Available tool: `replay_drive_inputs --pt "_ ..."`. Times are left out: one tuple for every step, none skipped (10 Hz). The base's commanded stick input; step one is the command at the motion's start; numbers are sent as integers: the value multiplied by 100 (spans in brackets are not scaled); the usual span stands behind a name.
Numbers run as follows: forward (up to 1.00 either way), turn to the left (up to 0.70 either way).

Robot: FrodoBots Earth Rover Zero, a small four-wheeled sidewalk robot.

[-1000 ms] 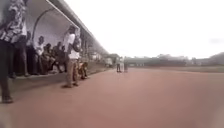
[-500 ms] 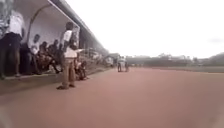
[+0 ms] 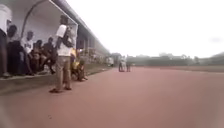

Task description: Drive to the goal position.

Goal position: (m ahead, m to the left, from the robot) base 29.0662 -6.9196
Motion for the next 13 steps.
replay_drive_inputs --pt "70 -28" --pt "70 -16" --pt "70 -3" --pt "70 1" --pt "70 1" --pt "70 1" --pt "70 1" --pt "70 1" --pt "70 1" --pt "70 1" --pt "70 1" --pt "70 1" --pt "70 1"
